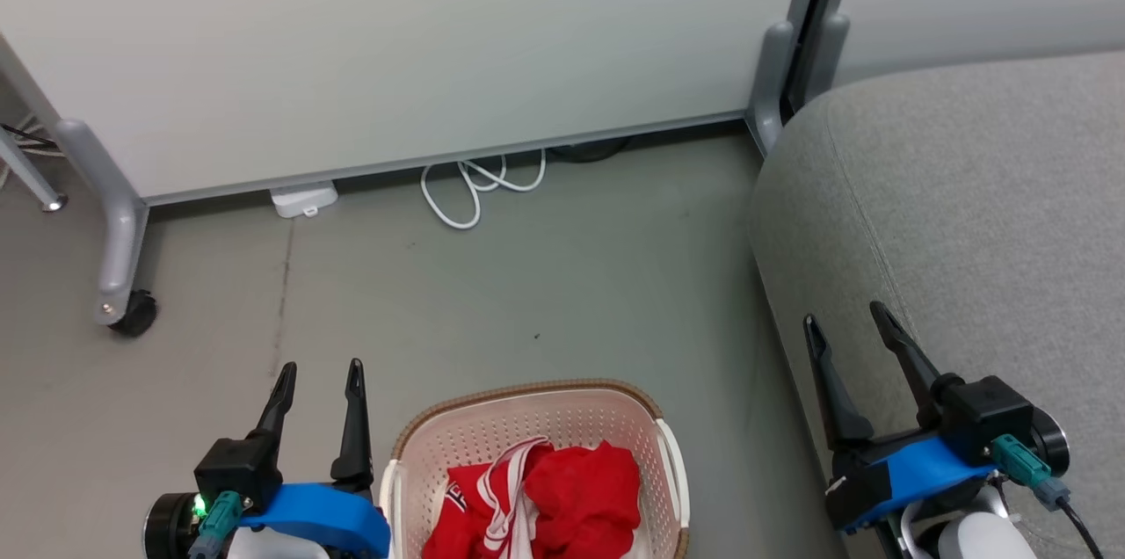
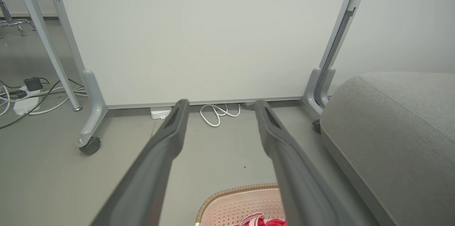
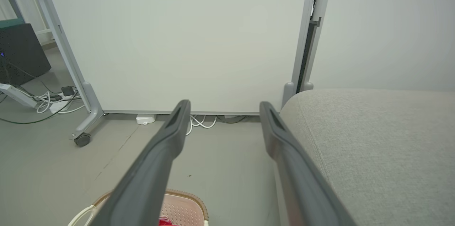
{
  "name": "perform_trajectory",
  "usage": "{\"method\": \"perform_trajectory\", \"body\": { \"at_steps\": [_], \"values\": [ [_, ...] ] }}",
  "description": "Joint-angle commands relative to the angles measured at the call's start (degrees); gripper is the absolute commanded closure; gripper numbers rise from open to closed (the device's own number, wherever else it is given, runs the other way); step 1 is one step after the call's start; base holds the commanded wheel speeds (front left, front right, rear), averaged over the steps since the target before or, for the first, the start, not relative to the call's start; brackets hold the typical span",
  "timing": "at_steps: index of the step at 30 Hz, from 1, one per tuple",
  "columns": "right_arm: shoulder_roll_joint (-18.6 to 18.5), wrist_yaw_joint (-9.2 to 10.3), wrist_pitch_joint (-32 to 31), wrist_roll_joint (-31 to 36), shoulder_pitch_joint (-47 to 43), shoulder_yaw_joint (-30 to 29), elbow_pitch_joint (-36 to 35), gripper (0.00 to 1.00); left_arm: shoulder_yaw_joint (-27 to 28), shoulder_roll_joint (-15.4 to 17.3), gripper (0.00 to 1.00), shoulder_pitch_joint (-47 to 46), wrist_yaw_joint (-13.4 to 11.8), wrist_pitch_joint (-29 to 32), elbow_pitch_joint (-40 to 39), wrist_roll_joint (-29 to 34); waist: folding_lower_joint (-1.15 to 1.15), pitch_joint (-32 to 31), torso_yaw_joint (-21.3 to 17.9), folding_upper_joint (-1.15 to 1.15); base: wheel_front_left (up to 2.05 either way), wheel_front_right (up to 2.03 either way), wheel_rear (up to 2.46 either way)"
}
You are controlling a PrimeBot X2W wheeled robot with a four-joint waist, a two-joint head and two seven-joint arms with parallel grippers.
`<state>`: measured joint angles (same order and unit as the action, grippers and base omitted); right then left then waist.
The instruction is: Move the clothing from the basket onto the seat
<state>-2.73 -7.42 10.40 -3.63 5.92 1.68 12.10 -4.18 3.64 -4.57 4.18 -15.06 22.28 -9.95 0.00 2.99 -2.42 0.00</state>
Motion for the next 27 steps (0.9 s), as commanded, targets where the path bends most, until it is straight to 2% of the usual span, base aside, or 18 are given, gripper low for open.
{"method": "perform_trajectory", "body": {
  "at_steps": [1,6,13,27],
  "values": [
    [-0.3,-0.12,0.3,-0.4,1.1,0.3,-0.7,0.00,0.4,0.4,0.00,-1.4,0.3,-0.2,0.7,-0.1,0.00,3.2,-2.6,0.00,0.00,0.00,0.00],
    [-0.3,-0.12,0.9,-0.5,3.4,1.6,-2.6,0.00,-0.1,1.6,0.00,-4.8,1.1,-0.2,4.8,0.5,0.00,9.9,-6.6,0.00,0.00,0.00,0.00],
    [-0.2,-0.09,2.2,-1.6,6.5,3.1,-3.9,0.00,-3.8,3.5,0.00,-12.1,2.0,0.0,15.3,3.4,0.00,19.7,-11.9,0.00,0.00,0.00,0.00],
    [-0.2,-0.09,4.7,-5.1,9.6,5.9,-3.9,0.00,-8.3,5.5,0.00,-23.0,2.7,3.8,35.8,5.5,0.00,31.8,-16.2,0.00,0.00,0.00,0.00]
  ]
}}
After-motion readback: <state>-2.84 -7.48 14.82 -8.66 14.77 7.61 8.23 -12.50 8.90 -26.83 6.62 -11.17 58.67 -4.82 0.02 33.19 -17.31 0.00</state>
